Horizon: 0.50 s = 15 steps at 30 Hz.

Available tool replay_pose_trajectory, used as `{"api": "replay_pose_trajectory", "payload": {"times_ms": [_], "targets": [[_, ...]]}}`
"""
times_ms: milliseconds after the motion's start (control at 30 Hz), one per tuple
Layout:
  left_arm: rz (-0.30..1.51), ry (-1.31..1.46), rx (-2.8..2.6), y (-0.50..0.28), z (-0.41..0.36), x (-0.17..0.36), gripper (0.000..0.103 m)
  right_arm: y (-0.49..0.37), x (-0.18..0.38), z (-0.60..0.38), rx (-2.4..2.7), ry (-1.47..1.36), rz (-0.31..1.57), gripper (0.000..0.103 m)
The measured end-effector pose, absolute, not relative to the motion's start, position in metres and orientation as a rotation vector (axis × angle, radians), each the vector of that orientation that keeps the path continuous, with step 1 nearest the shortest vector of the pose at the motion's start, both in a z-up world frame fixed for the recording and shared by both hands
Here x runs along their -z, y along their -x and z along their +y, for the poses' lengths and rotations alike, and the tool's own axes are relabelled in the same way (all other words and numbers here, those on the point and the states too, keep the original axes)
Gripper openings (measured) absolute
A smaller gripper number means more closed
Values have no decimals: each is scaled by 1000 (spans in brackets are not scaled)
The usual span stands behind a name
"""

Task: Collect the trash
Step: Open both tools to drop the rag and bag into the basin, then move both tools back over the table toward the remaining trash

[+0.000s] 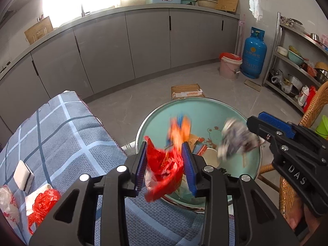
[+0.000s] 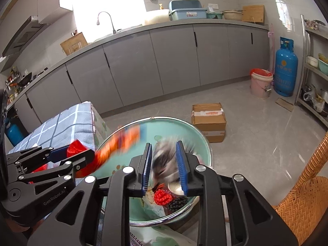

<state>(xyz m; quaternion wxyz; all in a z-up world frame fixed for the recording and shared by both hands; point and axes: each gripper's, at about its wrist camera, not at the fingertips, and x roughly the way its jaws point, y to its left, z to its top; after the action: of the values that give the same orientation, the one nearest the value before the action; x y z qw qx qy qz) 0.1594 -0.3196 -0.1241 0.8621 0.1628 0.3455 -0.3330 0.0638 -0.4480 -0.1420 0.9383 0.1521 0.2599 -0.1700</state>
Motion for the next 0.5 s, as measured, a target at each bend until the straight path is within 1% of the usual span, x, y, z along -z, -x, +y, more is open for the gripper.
{"api": "replay_pose_trajectory", "payload": {"times_ms": [33,67,100,133,167,367,433,500], "targets": [[727,-339,695,-160,-318,124,41,-63,142,-449,348,-314,530,26],[727,-334,689,-160,-316,124,45,-62,141,-449,351,-318,527,28],[724,-331,683,-160,-314,123,53,-62,141,-450,352,-322,524,31],[718,-329,677,-160,-313,123,59,-61,140,-449,354,-324,518,36],[713,-329,673,-159,-312,122,60,-60,139,-449,355,-322,515,38],[695,-343,671,-154,-305,119,61,-55,136,-444,357,-331,505,38],[692,-338,668,-152,-301,117,65,-52,136,-443,358,-343,503,39],[689,-327,661,-151,-294,115,66,-51,136,-441,356,-348,504,39]]}}
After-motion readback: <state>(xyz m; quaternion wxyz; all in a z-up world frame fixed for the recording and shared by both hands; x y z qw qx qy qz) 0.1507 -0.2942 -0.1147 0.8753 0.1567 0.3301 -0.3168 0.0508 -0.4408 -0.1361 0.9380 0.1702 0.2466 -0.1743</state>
